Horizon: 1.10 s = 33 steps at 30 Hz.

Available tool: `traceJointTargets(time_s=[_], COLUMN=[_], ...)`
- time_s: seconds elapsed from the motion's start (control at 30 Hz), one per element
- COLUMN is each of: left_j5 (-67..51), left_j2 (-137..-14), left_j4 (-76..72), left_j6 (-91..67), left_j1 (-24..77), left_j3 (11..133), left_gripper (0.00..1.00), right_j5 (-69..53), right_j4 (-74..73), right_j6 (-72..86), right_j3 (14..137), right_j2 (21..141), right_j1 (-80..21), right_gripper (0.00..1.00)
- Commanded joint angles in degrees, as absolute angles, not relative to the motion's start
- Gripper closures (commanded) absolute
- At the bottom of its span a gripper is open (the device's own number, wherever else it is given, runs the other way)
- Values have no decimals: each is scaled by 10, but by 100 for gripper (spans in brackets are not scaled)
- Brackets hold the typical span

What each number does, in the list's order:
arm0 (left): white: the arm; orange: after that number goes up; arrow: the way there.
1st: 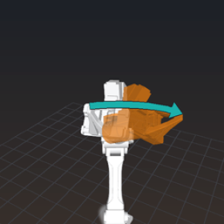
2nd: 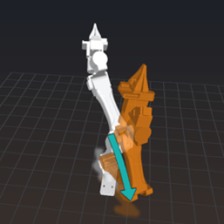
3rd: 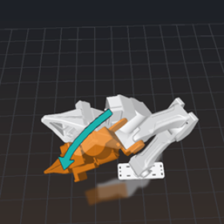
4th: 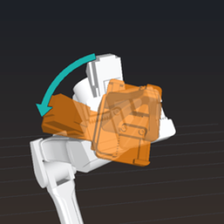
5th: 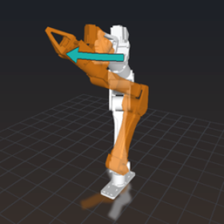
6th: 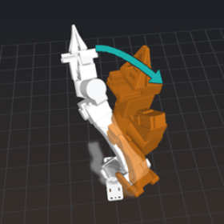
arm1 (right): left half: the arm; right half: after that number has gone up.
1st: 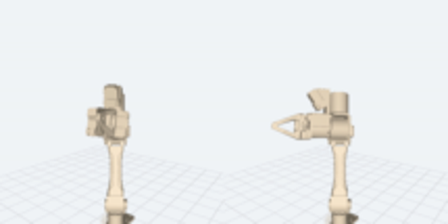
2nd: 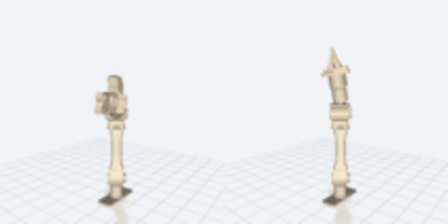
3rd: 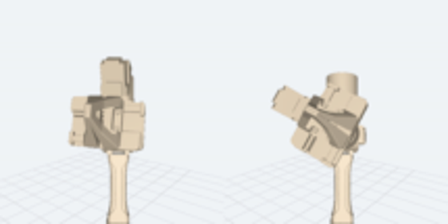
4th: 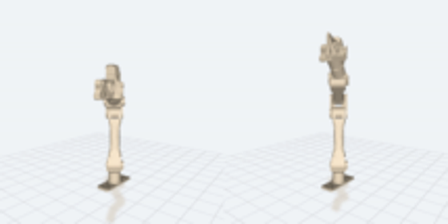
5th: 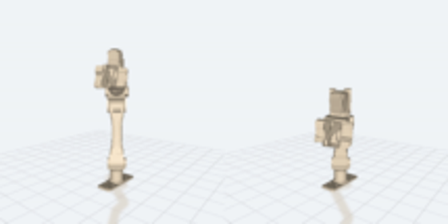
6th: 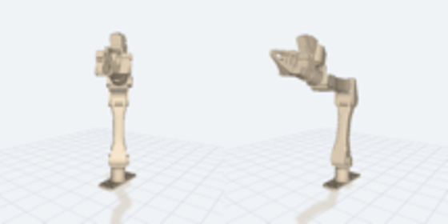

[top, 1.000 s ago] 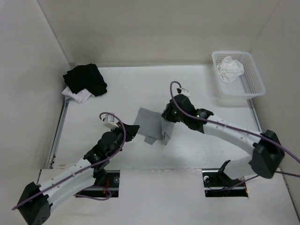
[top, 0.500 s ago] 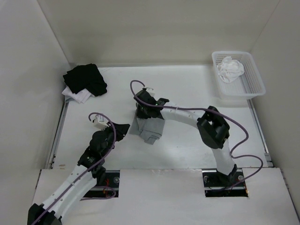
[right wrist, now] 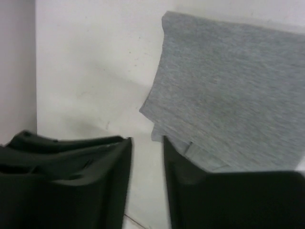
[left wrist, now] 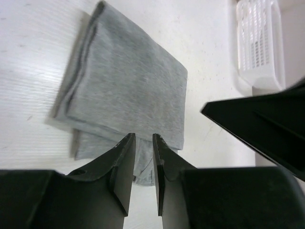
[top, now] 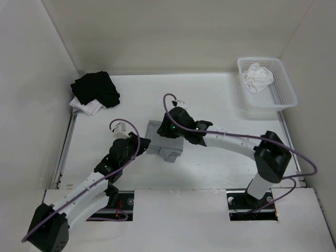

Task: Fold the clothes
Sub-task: Fold the tank top

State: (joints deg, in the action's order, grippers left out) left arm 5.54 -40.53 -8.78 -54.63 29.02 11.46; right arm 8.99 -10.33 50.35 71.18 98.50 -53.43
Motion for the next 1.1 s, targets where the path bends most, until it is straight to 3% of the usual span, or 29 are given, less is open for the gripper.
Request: traceJointTargets(time_s=[0.0,0.07,0.17,0.4,0.8,1.07], left_j5=[111,153,204,239,240,212], left_j2=[-473,-510,-556,-635,-649,-702], left_j4=[-156,-152,-159,-156,-122,-172], left_j6=[-500,-484,-473,-455,-465,-476], left_j1=[333,352,363,350,331,322], left_j3=[180,188,187,194,178,184], left_gripper=[79,74,66,61,54,60], right_j5=[95,86,90,115,135,134], right_j4=[-21,-12,1,6,25,44], right_j6=[498,493,476,464,476,482], right_j3=[642,606,575,520,438,431], right_j2=[940,939,940,909,860,880], right_j1=[-519,-515,-515,-518,-514,-508], right_gripper=[72,93,95,63,54,53])
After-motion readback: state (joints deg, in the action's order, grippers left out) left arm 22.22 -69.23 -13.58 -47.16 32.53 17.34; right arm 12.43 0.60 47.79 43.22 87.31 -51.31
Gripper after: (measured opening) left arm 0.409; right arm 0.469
